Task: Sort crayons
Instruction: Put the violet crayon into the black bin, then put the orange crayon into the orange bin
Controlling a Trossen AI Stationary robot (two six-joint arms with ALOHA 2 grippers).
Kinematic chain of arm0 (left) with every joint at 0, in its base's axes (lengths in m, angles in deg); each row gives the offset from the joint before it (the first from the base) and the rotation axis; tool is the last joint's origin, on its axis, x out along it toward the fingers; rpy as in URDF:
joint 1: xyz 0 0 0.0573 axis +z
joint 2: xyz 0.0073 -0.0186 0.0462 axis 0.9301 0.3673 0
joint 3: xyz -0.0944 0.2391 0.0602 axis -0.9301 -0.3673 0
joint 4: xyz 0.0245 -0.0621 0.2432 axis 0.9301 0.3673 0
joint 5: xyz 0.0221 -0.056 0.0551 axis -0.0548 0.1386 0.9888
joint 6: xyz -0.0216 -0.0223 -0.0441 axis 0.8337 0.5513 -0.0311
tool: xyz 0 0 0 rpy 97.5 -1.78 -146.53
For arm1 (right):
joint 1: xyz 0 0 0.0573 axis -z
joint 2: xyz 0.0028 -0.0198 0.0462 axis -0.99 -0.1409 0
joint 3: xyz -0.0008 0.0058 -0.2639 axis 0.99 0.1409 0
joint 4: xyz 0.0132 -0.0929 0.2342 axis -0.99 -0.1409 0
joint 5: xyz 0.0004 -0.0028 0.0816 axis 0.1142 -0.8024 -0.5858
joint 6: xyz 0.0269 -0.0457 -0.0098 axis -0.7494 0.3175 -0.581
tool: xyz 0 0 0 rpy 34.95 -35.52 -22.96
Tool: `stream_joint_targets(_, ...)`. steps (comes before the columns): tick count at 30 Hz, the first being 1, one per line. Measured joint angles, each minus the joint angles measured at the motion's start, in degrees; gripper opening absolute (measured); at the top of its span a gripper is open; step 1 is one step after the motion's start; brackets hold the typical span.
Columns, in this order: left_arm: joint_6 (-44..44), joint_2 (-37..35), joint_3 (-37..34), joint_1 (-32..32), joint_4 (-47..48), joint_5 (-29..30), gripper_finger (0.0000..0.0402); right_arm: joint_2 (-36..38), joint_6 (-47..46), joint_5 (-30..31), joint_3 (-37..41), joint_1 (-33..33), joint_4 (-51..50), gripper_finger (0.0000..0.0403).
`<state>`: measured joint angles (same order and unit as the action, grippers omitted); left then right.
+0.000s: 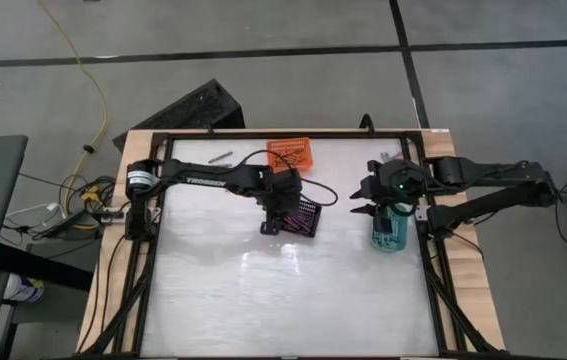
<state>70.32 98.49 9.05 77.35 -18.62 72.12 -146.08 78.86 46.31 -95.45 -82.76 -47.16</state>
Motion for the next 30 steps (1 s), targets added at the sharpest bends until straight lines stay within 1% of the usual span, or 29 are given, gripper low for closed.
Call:
stream_joint_targets(7, -0.14, 0.16, 0.03, -0.19, 0.24, -0.13, 0.005, 0.0, 0.36, 0.0, 0.0, 0.15, -0.14, 0.0161)
stream_joint_targets(15, -0.04, 0.16, 0.03, -0.28, -0.13, -0.13, 0.0092, 0.0, 0.52, -0.02, 0.0, 0.15, -0.18, 0.0161)
stream_joint_targets(20, 0.14, 0.02, 0.03, -0.28, 1.0, 0.31, 0.0109, 0.0, 0.53, -0.02, 0.0, 0.15, -0.22, 0.0161)
stream_joint_targets(22, 0.37, -0.57, 0.03, -0.34, 3.48, 1.78, 0.0111, 0.0, 0.53, -0.02, 0.0, 0.15, -0.34, 0.0161)
stream_joint_targets(25, 0.52, -2.71, 0.03, -0.77, 8.81, 6.36, 0.0111, 0.0, 0.68, -0.04, 0.0, 0.15, -0.53, 0.0161)
stream_joint_targets(30, 2.24, -9.02, 0.03, -2.43, 20.57, 13.76, 0.0112, 0.0, 2.65, -0.41, 0.0, 0.15, -0.46, 0.0161)
